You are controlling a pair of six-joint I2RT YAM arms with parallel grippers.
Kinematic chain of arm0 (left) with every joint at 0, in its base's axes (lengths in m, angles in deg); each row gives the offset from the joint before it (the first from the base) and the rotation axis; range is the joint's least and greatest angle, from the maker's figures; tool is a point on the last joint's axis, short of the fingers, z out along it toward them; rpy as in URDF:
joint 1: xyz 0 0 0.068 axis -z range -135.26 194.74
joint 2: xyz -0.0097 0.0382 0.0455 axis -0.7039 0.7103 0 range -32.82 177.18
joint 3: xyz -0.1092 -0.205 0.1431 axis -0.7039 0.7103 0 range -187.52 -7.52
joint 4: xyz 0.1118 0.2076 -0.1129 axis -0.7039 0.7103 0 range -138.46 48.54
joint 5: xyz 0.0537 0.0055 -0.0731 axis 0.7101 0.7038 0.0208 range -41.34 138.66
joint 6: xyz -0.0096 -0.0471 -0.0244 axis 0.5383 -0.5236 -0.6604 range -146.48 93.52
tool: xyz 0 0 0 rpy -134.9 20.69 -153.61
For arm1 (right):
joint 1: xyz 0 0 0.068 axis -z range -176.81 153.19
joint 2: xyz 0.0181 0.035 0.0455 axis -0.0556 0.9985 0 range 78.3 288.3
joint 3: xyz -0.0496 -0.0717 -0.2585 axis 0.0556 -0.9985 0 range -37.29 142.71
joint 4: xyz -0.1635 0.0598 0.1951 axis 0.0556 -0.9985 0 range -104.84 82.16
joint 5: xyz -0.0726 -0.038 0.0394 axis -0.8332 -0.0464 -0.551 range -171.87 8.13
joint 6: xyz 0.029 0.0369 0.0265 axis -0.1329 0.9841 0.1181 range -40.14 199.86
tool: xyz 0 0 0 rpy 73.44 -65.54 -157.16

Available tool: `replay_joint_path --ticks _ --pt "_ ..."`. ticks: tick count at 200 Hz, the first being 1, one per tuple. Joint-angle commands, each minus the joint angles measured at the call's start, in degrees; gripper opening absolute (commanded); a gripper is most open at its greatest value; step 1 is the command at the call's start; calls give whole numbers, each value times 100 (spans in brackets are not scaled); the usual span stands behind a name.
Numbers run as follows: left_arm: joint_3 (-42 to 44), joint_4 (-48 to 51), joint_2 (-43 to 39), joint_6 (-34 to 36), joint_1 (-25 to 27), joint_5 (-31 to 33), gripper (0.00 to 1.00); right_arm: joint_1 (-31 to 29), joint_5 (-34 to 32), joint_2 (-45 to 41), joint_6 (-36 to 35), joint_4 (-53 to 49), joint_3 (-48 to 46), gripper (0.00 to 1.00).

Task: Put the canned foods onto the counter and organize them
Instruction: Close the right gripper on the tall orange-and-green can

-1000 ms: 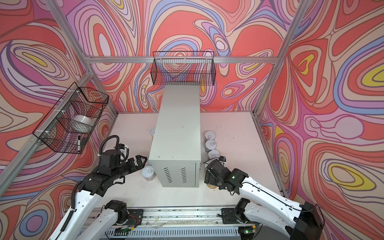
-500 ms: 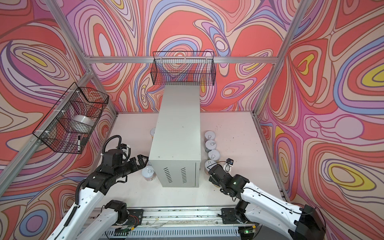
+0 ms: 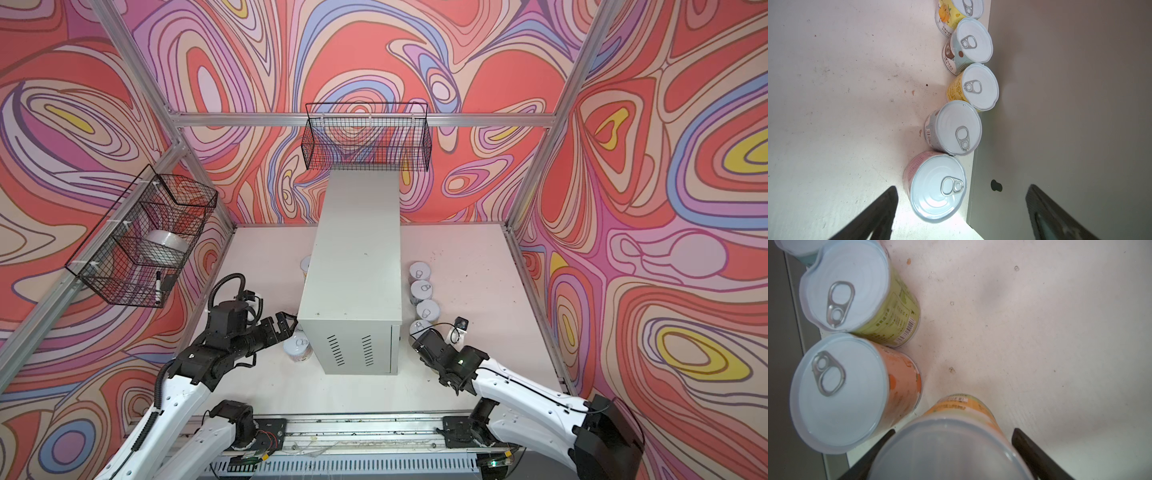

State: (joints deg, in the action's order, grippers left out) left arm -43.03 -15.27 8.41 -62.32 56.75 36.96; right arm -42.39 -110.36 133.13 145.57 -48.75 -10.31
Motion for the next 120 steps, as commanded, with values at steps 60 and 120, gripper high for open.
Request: replay_joint_path --ticks 60,120 --pt "93 22 -185 -52 20 175 96 -21 -216 -94 -15 -26 -79 24" --pt "-414 212 -121 151 21 243 97 -21 -383 -175 -781 -716 1109 0"
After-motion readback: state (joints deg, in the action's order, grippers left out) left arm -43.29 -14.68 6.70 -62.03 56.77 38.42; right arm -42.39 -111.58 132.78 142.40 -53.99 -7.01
